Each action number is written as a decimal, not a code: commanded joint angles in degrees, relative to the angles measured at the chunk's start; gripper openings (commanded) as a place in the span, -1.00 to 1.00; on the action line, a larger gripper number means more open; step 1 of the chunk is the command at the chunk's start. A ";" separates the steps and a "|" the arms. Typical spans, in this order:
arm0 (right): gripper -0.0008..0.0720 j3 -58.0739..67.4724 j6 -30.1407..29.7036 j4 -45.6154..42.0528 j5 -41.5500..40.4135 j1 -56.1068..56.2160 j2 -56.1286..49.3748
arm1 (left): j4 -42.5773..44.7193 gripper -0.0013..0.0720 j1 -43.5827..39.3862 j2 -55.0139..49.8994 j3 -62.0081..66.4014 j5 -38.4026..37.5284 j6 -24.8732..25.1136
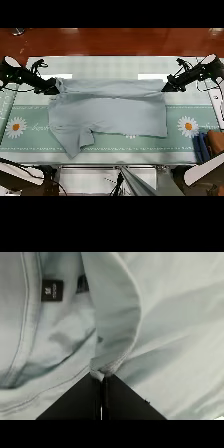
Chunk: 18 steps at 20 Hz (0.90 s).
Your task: Fold the shirts.
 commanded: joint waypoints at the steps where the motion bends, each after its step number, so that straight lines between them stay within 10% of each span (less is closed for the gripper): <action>1: -0.90 -0.35 1.40 -0.42 0.37 0.04 0.00 | 0.09 -0.91 0.04 0.00 -0.09 -4.90 -0.04; 10: -0.90 -0.35 2.51 -0.37 1.90 0.04 0.00 | 0.09 -0.91 0.07 0.00 -0.09 -3.02 -0.31; 11: -0.79 -0.35 3.19 -0.59 1.88 0.04 0.00 | 0.11 -0.74 0.04 0.00 -0.09 -2.03 -0.57; 13: 0.76 -0.33 4.42 -1.40 2.82 -0.13 0.15 | 1.18 0.95 0.11 0.04 0.15 -2.45 -1.62; 18: 0.71 -0.39 4.74 -7.43 -1.90 -4.52 10.21 | 7.37 0.96 4.57 5.49 -0.09 -5.29 -5.55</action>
